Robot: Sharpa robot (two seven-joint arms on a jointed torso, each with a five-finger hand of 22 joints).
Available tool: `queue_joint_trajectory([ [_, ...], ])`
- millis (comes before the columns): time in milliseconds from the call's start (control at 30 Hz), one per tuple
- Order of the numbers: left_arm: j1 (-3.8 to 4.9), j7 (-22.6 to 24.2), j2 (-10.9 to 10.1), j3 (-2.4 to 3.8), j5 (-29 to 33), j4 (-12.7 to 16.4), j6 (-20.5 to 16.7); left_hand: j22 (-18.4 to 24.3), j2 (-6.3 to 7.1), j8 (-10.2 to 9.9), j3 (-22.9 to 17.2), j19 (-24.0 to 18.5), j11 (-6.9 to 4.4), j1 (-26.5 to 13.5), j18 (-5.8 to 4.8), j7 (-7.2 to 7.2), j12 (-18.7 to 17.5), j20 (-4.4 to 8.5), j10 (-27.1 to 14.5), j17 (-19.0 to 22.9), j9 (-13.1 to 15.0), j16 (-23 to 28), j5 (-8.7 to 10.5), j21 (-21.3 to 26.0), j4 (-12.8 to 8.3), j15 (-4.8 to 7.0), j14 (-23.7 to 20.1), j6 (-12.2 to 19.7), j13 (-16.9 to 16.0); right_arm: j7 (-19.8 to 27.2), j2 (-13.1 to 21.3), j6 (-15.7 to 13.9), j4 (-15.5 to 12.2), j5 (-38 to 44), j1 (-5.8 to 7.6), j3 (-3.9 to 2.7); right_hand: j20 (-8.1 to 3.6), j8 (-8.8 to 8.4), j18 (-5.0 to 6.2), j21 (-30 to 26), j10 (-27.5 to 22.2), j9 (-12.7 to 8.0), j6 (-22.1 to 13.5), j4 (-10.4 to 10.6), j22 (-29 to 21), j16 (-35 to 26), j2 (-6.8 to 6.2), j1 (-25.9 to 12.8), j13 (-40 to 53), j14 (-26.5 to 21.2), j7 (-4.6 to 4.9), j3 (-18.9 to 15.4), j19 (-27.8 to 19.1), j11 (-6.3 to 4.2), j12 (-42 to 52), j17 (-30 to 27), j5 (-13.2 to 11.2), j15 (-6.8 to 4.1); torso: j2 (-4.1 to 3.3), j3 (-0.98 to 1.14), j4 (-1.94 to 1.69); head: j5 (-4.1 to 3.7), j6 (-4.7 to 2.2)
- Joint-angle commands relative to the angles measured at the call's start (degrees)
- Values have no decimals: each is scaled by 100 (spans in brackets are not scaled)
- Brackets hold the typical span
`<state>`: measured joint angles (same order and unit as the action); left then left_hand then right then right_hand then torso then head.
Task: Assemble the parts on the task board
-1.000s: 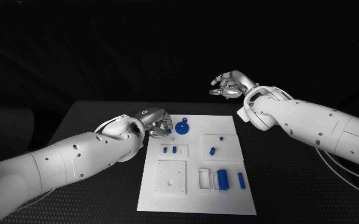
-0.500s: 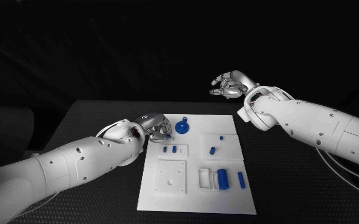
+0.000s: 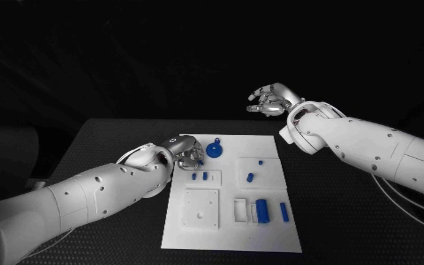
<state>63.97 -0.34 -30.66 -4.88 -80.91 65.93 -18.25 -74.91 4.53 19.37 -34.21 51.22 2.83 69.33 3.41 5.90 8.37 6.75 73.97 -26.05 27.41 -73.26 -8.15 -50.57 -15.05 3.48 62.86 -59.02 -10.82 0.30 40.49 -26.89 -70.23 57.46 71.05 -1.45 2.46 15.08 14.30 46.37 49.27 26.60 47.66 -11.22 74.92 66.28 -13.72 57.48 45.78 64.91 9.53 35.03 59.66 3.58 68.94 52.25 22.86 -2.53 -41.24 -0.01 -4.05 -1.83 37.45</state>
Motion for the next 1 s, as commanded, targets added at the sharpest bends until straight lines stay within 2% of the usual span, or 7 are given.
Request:
queue_joint_trajectory([
  [33,-9,38,31,3,7,-22,45,-102,-53,16,-38,16,10,5,58,7,5,184,46,-3,2,-22,-16,-22,0,-6,26,-22,-6,56,-5,63,-5,62,-4,-2,4,-4,70,-21,-45,-6,-10,-3,117,39,45,-8,-9,-41,42,-5,-27,-3,21,-6,31,-17,1,1,-1,-5,7],
  [267,-9,10,81,3,-17,-82,91,-103,-55,13,-41,17,10,5,57,8,0,187,45,-3,0,-22,-16,-22,-1,-6,28,-20,-7,57,-6,66,-18,63,-4,-2,5,-4,70,-21,-45,-7,-11,-2,117,40,46,-10,-12,-41,43,-6,-27,-3,23,-8,31,-17,2,6,3,-13,7],
  [700,-35,0,202,-7,-38,-207,169,-103,-58,6,-46,16,13,6,54,10,-12,190,40,-1,-4,-21,-16,-22,-5,-9,26,-14,-7,57,-5,67,-21,67,-5,-2,5,-3,70,-22,-47,-8,-12,-2,117,41,47,-10,-17,-42,43,-6,-28,-3,27,-10,32,-16,0,2,1,-27,8],
  [1000,-48,-112,230,-26,-162,-227,394,-104,-64,3,-51,14,14,10,52,11,-19,192,40,0,-7,-20,-17,-22,-11,-9,24,-13,-8,56,-1,71,-22,68,-5,-2,5,-3,70,-22,-48,-9,-13,-3,117,43,47,-11,-21,-43,43,-7,-28,-3,30,-12,32,-16,1,1,6,-40,20],
])
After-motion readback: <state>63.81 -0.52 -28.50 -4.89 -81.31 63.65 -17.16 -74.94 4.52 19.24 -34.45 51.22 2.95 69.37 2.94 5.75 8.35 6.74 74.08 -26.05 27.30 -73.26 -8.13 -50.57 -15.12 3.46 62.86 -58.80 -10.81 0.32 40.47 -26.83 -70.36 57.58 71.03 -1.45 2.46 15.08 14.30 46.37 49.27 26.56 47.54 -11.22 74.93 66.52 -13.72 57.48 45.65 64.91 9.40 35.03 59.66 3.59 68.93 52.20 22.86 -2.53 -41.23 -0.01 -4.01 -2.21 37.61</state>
